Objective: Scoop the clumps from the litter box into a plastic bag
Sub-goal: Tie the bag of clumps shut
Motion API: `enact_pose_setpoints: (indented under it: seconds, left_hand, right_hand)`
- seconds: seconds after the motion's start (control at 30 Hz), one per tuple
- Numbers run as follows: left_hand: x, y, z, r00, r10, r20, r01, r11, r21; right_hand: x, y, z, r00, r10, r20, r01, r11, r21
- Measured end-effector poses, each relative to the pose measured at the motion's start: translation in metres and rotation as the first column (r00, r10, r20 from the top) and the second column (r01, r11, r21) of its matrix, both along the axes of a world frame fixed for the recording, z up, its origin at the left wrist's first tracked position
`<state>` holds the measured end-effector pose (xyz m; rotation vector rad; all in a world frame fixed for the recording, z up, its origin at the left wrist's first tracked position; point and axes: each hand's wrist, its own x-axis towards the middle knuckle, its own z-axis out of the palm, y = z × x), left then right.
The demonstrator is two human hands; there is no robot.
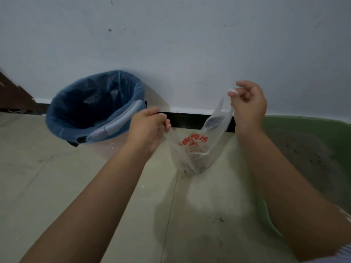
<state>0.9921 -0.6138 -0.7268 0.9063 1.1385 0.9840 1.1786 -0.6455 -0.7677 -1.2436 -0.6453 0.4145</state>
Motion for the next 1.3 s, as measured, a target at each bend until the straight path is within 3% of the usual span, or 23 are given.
enact_pose_setpoints:
  seconds: [0.1,0.17,0.23,0.37,0.47,0.6,0.73,0.87,1.0,1.07,1.13,1.23,1.3]
  left_hand:
    - [0.004,0.0,0.014,0.996,-0.035,-0.083,0.048,0.986,0.16]
    - [0.011,-0.002,0.012,0.975,-0.086,-0.207,0.138,0.957,0.254]
    - [0.016,-0.003,0.005,0.939,-0.068,-0.338,0.198,0.909,0.366]
    - [0.017,0.003,-0.006,0.922,0.054,-0.384,0.189,0.802,0.566]
    - [0.015,0.003,-0.021,0.901,0.082,-0.426,0.213,0.773,0.598]
    - [0.016,-0.001,-0.049,0.946,0.055,-0.319,0.104,0.881,0.461]
    - [0.003,-0.012,-0.077,0.94,-0.025,-0.341,0.143,0.935,0.325]
    - [-0.01,-0.032,-0.103,0.824,-0.287,-0.488,0.399,0.906,0.141]
    - [-0.02,-0.04,-0.125,0.543,-0.499,-0.675,0.685,0.728,0.014]
    - [-0.029,-0.038,-0.135,0.388,-0.548,-0.741,0.78,0.624,-0.054]
    - [-0.037,-0.035,-0.141,0.299,-0.579,-0.759,0.839,0.538,-0.08]
    - [-0.036,-0.035,-0.14,0.389,-0.592,-0.706,0.843,0.537,0.015]
    - [-0.031,-0.037,-0.134,0.425,-0.57,-0.703,0.839,0.54,0.07]
  right_hand:
    - [-0.006,0.002,0.012,0.977,0.12,-0.179,-0.107,0.991,0.08]
    - [-0.004,-0.002,0.017,0.882,0.263,-0.392,-0.206,0.962,0.182]
    - [-0.001,-0.014,0.02,0.822,0.332,-0.463,-0.254,0.941,0.223]
    - [0.006,-0.034,0.015,0.859,0.307,-0.41,-0.227,0.946,0.232]
    - [0.006,-0.04,0.006,0.888,0.238,-0.394,-0.182,0.968,0.175]
    - [-0.005,-0.039,-0.021,0.96,0.126,-0.252,-0.157,0.982,-0.106]
    - [-0.018,-0.054,-0.052,0.945,0.325,-0.043,-0.313,0.855,-0.412]
    - [-0.029,-0.075,-0.074,0.792,0.61,0.009,-0.457,0.604,-0.653]
    - [-0.026,-0.08,-0.087,0.622,0.781,-0.057,-0.568,0.4,-0.719]
    - [-0.017,-0.084,-0.085,0.51,0.847,-0.152,-0.636,0.253,-0.729]
    - [-0.007,-0.091,-0.083,0.365,0.908,-0.205,-0.656,0.095,-0.749]
    - [-0.003,-0.095,-0.08,0.173,0.972,-0.157,-0.521,-0.045,-0.852]
    - [-0.009,-0.096,-0.084,0.133,0.989,-0.057,-0.389,-0.001,-0.921]
